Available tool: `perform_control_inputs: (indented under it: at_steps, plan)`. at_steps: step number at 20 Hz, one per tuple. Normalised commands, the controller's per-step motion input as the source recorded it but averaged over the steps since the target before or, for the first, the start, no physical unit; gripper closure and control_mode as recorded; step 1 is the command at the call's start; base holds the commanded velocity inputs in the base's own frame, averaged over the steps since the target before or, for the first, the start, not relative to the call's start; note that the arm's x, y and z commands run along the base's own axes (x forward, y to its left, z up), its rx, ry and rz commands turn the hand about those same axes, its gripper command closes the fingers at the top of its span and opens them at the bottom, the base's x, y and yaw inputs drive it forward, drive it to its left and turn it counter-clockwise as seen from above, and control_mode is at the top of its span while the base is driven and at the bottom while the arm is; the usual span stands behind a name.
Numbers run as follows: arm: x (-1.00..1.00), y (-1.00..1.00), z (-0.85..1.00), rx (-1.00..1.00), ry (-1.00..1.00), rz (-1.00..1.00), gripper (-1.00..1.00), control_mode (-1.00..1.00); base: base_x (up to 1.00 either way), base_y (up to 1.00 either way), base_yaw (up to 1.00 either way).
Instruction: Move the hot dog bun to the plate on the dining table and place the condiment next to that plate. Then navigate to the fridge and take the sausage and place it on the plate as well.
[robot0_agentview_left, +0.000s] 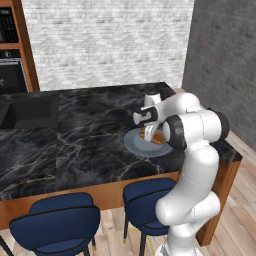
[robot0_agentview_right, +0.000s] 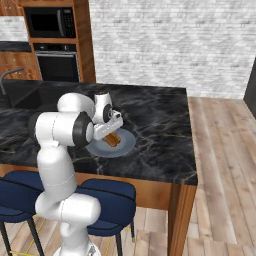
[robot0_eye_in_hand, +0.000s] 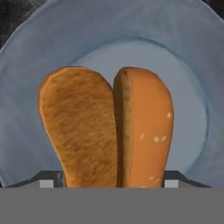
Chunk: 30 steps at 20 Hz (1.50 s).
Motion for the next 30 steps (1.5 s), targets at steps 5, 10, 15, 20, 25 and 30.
perform_control_inputs:
  at_steps: [5, 10, 15, 20, 25, 30]
  plan:
    - [-0.11, 0.0, 0.0, 0.0, -0.03, 0.13, -1.0, -1.0, 0.0, 0.0, 0.0]
    - [-0.42, 0.0, 0.2, 0.0, -0.13, 0.06, -1.0, -1.0, 0.0, 0.0, 0.0]
    - [-0.72, 0.0, 0.43, 0.0, -0.22, 0.0, -1.0, -1.0, 0.0, 0.0, 0.0]
    - [-1.0, 0.02, 0.47, 0.0, -0.29, -0.14, -1.0, -1.0, 0.0, 0.0, 0.0]
    - [-0.88, 0.41, 0.24, 0.0, -0.23, -0.4, -1.0, -1.0, 0.0, 0.0, 0.0]
    - [-0.57, 0.33, 0.33, -0.03, -0.03, -0.53, -1.0, -1.0, 0.0, 0.0, 0.0]
